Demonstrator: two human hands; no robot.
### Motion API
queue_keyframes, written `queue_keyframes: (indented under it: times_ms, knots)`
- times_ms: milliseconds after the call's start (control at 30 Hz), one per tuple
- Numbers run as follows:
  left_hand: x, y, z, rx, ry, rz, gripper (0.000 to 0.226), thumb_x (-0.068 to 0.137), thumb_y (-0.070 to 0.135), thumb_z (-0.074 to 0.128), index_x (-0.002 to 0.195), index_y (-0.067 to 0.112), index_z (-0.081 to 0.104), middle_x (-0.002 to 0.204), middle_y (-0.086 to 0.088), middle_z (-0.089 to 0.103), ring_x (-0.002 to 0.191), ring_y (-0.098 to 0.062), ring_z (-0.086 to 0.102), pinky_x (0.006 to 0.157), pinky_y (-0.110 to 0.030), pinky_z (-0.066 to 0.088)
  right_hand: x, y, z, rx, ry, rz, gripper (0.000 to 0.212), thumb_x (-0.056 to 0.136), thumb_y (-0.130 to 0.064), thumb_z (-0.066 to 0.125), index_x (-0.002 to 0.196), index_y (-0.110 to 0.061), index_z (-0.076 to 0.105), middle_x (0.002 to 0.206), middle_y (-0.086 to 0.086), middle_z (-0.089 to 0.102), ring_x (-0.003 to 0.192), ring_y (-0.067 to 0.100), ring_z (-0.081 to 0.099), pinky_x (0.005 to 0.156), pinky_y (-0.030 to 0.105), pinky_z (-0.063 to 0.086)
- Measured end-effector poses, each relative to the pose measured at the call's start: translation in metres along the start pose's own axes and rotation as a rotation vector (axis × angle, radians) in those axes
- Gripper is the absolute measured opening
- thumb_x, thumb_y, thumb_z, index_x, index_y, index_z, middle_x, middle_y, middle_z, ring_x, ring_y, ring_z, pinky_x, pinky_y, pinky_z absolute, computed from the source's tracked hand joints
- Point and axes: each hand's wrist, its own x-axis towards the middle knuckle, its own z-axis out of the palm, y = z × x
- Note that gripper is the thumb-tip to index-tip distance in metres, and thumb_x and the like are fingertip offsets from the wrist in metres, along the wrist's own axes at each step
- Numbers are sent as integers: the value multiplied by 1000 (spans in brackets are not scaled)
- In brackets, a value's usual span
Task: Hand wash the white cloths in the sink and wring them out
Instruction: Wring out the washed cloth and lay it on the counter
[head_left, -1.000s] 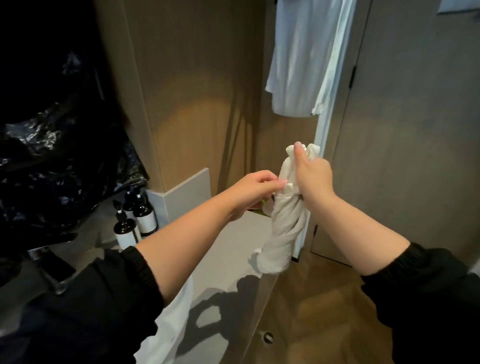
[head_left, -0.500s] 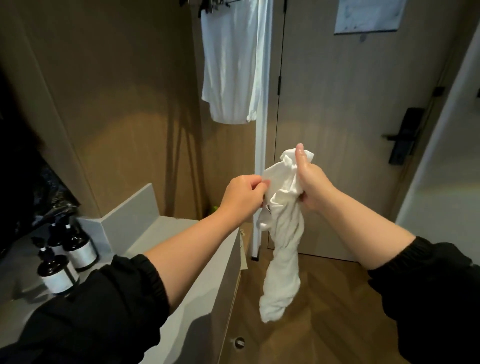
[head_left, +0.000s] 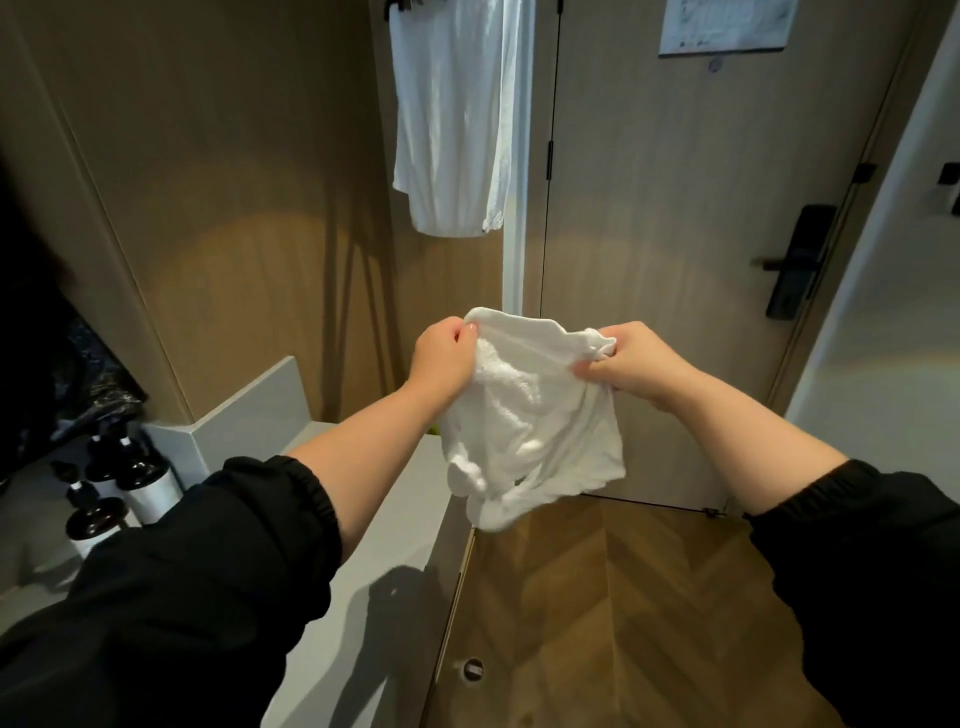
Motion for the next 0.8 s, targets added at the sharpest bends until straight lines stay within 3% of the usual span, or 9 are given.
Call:
queue_keyframes:
  times_ms: [100, 200, 267, 367, 500, 600, 667, 733, 800]
  knots:
    - [-1, 5, 0, 35, -24, 55, 40, 100, 21, 41, 60, 15, 37, 62, 2, 39, 57, -10, 35, 54, -25, 27, 2, 0, -8, -60, -84, 139, 22, 74, -16, 72, 84, 3, 67, 73, 5, 61, 67, 17, 56, 63, 27, 44]
    - [3, 11, 1, 17, -58, 100, 38, 99, 22, 43, 63, 9, 44, 63, -1, 41, 59, -12, 37, 58, -27, 30, 0, 4, -10, 35, -311, 256, 56, 62, -39, 83, 102, -3, 68, 101, 13, 72, 90, 22, 68, 87, 36, 52]
    - [5, 13, 3, 59, -130, 125, 37, 98, 26, 46, 71, 3, 54, 68, -7, 46, 64, -15, 41, 62, -28, 36, -1, 4, -7, 291, -348, 249, 45, 78, -33, 77, 111, -4, 64, 108, 14, 70, 95, 20, 68, 87, 35, 54]
    - [9, 15, 0, 46, -166, 94, 35, 97, 29, 47, 69, 9, 53, 68, -8, 46, 63, -16, 41, 62, -29, 37, -1, -8, -3, 575, -342, 207, 22, 96, -21, 55, 115, -10, 59, 97, 4, 70, 85, 15, 68, 69, 30, 59]
    - [-1, 13, 1, -86, -105, 99, 40, 99, 27, 47, 71, 0, 57, 70, -14, 51, 65, -17, 46, 63, -31, 44, -3, -11, 20, 446, -392, 166, 27, 91, -23, 64, 115, -13, 56, 96, 5, 61, 76, 16, 55, 66, 29, 49]
    - [-16, 9, 11, -139, -139, 106, 37, 99, 25, 48, 76, -1, 61, 72, -13, 55, 65, -15, 49, 64, -26, 47, -18, 4, 45, 231, -455, 213, 31, 86, -26, 69, 112, -14, 56, 105, 6, 64, 92, 20, 61, 77, 28, 50]
    - [-16, 15, 18, -232, -127, 95, 39, 99, 25, 49, 81, -7, 61, 74, -17, 53, 67, -18, 49, 64, -30, 45, -30, 20, 60, 137, -431, 227, 35, 81, -24, 75, 110, -11, 61, 110, 7, 67, 97, 18, 65, 80, 26, 54]
    - [-8, 25, 17, -297, -107, 80, 41, 97, 26, 50, 80, -10, 59, 73, -15, 50, 69, -20, 47, 65, -33, 41, -40, 30, 71, 377, -285, 292, 40, 80, -9, 75, 117, -2, 61, 113, 14, 67, 100, 23, 66, 87, 35, 55]
    - [6, 25, 13, -397, -104, 12, 34, 96, 27, 53, 78, -1, 62, 74, -10, 53, 71, -19, 51, 68, -33, 43, -42, 25, 75, 626, -145, 288, 37, 81, 2, 70, 117, 6, 61, 110, 18, 68, 98, 28, 67, 91, 42, 54]
